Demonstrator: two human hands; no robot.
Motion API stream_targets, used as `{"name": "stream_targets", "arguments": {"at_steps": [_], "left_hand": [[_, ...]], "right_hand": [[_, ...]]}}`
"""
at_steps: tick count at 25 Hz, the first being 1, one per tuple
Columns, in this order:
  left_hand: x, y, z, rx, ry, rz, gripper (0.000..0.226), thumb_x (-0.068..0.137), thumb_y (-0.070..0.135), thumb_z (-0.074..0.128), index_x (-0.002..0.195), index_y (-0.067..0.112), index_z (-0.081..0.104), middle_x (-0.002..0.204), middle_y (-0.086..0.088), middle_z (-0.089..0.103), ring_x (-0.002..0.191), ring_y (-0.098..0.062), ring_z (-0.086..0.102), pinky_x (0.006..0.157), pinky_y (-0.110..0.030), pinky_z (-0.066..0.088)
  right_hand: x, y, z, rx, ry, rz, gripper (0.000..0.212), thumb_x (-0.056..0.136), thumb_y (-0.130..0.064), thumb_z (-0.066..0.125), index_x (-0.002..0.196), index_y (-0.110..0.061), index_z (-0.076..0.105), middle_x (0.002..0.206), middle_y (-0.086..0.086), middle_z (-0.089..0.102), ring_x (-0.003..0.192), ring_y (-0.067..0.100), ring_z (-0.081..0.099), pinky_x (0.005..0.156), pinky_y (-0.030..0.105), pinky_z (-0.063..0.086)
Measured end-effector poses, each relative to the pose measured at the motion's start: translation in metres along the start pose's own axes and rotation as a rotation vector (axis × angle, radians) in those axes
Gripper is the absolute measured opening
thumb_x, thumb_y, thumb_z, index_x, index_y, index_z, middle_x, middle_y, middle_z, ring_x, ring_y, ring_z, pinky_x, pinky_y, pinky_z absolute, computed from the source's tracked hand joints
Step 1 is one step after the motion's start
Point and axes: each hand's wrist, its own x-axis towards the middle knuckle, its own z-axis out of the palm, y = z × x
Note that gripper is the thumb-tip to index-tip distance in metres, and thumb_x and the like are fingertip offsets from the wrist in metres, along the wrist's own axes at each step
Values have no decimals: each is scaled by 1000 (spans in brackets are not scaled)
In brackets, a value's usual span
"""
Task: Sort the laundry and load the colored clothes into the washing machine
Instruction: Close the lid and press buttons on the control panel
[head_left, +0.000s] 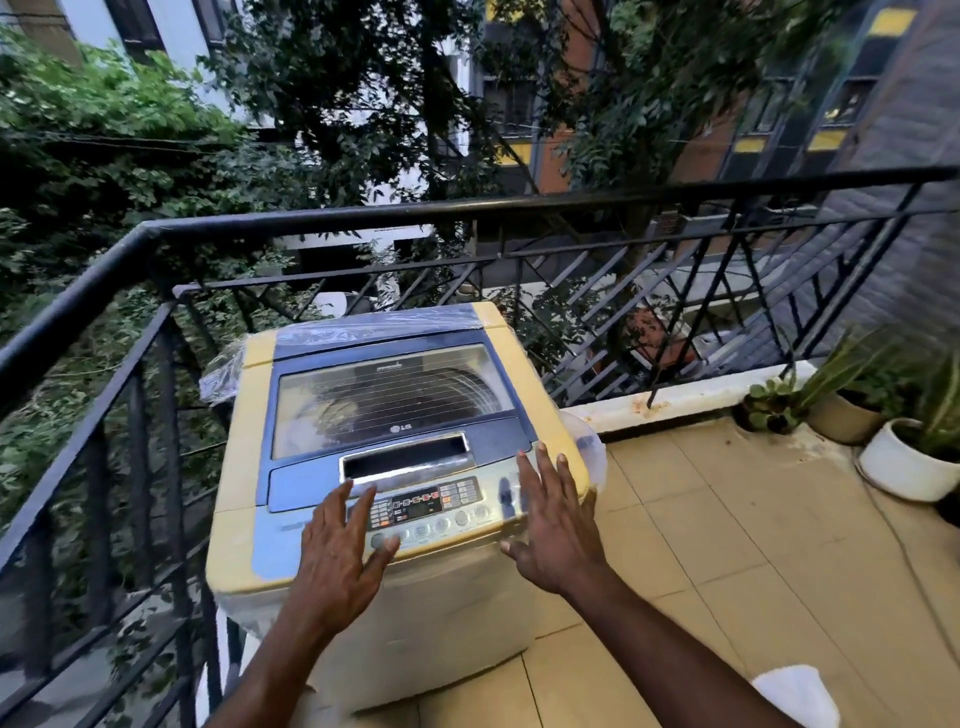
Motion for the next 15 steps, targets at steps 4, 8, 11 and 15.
{"name": "stream_targets", "arguments": {"at_steps": [4,8,11,15], "left_hand": [[41,20,-4,48,-32,105,93,83,81,9,152,23,31,159,-13,25,145,-34,25,115,-53,28],[88,55,-6,48,-73,237,99,80,85,7,152,22,32,158,-18,24,144,-40,24,114,-58,26],[115,88,0,57,-84,354,88,83,78,21,152,25,29,158,-16,23,142,-39,24,112,-61,26],[145,154,20,49,-94,514,85,82,75,26,150,24,33,156,-18,26,140,-39,26,106,-61,29]], "right_hand": [[6,6,-18,21,101,51,118,81,-57,70,157,-34,-17,169,2,-23,155,42,-13,121,65,20],[6,24,-37,35,194,135,113,83,-61,65,159,-32,-14,169,3,-24,156,39,-15,122,65,14],[-1,40,-50,43,251,216,122,78,-60,74,160,-28,-11,168,9,-25,155,41,-14,122,63,18],[-21,78,-67,72,322,354,125,76,-63,74,161,-25,-9,166,19,-24,154,46,-11,120,62,17]]}}
